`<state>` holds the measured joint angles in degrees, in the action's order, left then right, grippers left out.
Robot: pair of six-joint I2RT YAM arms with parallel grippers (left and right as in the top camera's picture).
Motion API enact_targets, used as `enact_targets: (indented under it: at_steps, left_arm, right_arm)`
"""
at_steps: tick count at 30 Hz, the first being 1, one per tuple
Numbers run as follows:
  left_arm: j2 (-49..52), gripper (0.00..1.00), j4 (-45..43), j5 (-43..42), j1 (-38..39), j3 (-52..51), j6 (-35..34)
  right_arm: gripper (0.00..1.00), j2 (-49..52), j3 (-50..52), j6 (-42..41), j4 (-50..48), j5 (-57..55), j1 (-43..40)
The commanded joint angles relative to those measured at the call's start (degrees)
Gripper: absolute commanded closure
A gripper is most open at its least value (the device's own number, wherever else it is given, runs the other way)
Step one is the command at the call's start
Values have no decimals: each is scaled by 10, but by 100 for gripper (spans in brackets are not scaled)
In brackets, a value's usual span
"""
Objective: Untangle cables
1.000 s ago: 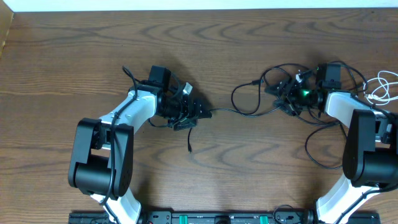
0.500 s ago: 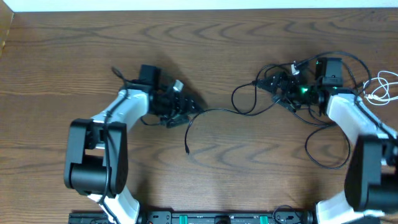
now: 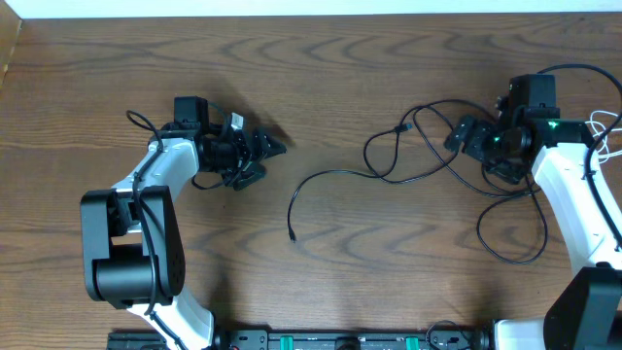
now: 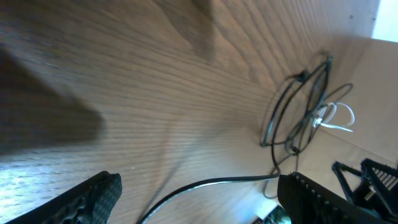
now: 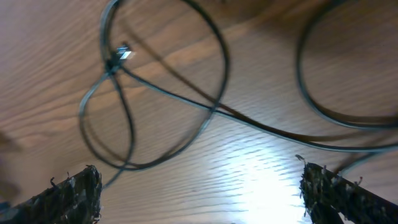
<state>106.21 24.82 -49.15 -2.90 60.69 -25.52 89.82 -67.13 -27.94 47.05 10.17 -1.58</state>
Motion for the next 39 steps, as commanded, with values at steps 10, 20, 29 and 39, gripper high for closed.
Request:
enact_targets:
  at_steps: [10,20,29,39]
  left_arm:
    - [-5,2,-1,36,0,13,-1]
    - [-5,2,-1,36,0,13,-1]
    - [-5,2,-1,36,0,13,-1]
    - [-5,2,-1,36,0,13,-1]
  right_arm:
    - [1,-6,-6,10,3,-38,1]
    - [1,-6,-6,10,3,-38,2]
    - [1,-6,-6,10,3,-38,1]
    - [1,-6,-6,10,3,-38,1]
